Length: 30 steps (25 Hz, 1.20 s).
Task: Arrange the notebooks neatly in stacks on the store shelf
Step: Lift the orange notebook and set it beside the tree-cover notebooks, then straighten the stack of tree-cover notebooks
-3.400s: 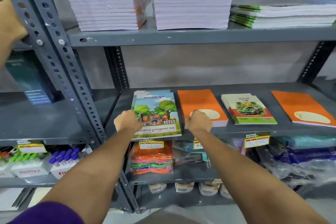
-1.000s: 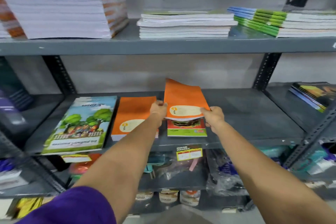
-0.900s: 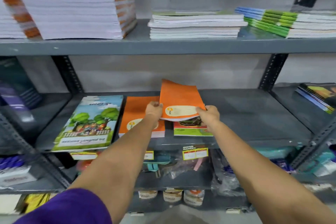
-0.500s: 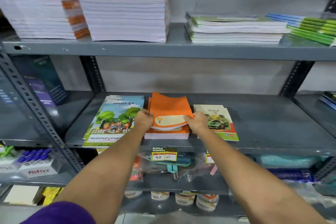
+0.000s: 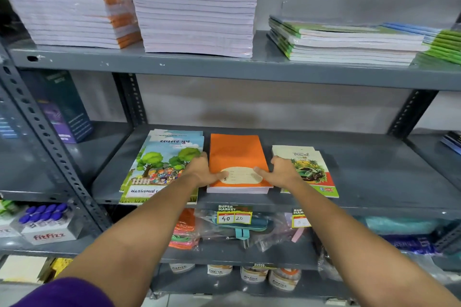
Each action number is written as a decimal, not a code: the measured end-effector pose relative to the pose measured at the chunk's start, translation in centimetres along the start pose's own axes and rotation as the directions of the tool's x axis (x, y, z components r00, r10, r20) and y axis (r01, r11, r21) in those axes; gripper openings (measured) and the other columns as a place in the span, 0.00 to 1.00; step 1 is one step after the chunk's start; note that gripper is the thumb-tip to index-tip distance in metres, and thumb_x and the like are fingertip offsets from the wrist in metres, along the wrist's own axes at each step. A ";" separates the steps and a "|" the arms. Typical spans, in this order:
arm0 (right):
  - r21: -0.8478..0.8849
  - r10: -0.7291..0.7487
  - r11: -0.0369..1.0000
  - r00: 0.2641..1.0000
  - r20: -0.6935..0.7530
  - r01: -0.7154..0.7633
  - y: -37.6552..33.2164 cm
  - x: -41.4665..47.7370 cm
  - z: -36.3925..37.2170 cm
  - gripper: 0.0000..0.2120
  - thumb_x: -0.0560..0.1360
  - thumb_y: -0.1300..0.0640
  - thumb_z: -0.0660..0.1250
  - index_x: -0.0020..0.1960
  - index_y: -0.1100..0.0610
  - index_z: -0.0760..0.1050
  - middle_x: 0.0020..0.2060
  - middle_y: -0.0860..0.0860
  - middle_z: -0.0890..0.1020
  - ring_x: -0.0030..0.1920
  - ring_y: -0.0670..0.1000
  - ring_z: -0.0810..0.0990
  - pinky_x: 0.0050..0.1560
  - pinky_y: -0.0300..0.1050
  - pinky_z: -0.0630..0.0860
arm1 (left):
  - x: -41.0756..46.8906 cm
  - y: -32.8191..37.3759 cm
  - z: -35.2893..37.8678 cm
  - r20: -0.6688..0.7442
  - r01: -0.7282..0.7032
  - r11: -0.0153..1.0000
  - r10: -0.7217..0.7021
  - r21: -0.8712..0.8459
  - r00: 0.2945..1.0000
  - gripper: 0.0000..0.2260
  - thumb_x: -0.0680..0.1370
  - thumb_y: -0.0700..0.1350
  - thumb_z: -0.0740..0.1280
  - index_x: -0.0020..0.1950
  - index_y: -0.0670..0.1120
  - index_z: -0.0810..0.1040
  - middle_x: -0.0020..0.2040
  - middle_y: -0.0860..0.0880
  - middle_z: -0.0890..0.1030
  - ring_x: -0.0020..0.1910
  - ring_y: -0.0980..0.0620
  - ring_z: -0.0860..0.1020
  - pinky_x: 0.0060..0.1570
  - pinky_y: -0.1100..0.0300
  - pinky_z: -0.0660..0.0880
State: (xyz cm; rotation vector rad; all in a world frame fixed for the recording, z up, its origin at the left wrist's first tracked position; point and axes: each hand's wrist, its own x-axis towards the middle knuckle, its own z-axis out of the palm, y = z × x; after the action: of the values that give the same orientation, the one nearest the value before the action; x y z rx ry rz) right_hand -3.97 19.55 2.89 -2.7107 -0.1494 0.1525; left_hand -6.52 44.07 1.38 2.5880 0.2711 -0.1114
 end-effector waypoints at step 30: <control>-0.037 -0.014 0.999 0.972 0.234 0.023 -20.2 2.3 11.8 0.20 0.78 0.44 0.63 0.44 0.63 0.76 0.43 0.54 0.77 0.45 0.53 0.79 0.43 0.42 0.75 | -0.5 -16.1 -6.6 -0.237 0.439 0.896 -0.440 -0.059 0.866 0.26 0.77 0.60 0.61 0.64 0.40 0.72 0.60 0.41 0.78 0.56 0.41 0.78 0.45 0.53 0.73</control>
State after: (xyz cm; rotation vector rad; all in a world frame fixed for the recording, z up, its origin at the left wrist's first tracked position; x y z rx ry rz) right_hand -4.85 42.86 0.40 -2.7222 -0.2489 0.4682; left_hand -10.30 60.90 -0.93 2.4885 0.9531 0.0482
